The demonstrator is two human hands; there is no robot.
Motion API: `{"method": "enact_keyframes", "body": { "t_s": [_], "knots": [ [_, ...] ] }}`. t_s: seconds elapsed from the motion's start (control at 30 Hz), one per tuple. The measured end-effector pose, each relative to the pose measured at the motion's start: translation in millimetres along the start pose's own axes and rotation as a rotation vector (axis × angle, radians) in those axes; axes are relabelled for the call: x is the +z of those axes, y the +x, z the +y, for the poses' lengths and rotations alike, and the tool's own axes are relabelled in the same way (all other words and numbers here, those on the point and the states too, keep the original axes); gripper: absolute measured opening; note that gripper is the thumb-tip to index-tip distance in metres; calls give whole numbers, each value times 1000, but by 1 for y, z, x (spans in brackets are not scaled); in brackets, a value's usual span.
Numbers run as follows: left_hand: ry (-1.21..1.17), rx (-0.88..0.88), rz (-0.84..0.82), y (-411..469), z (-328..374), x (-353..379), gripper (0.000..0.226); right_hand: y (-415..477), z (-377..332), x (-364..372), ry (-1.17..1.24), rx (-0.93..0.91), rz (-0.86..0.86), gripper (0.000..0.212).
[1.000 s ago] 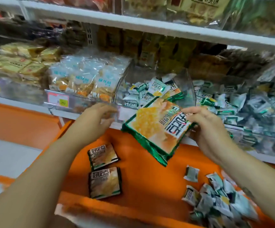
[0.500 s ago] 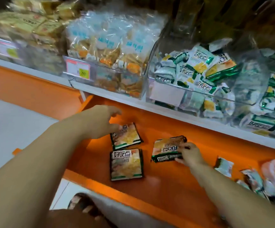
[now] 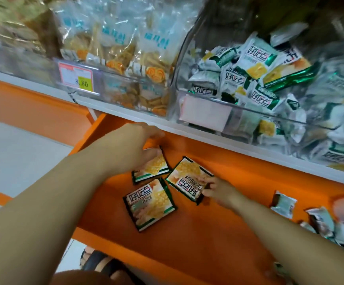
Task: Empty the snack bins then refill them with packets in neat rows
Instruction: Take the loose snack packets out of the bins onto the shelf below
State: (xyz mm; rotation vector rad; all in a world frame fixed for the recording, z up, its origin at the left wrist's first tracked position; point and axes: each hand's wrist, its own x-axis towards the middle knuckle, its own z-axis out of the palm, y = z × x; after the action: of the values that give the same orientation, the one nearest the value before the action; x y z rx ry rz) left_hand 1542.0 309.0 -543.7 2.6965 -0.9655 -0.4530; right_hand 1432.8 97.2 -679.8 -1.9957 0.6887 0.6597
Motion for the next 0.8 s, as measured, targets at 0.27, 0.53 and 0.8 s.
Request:
{"method": "enact_keyframes", "body": {
  "t_s": [0.27, 0.53, 0.8],
  "knots": [
    [-143, 66, 650, 4, 44, -30, 17, -147, -77, -92, -328, -504, 147, 29],
    [-226, 66, 589, 10, 69, -38, 32, -138, -129, -169, -440, -586, 586, 56],
    [-260, 115, 586, 18, 56, -40, 31, -42, -168, -211, -744, -363, 410, 124]
  ]
}}
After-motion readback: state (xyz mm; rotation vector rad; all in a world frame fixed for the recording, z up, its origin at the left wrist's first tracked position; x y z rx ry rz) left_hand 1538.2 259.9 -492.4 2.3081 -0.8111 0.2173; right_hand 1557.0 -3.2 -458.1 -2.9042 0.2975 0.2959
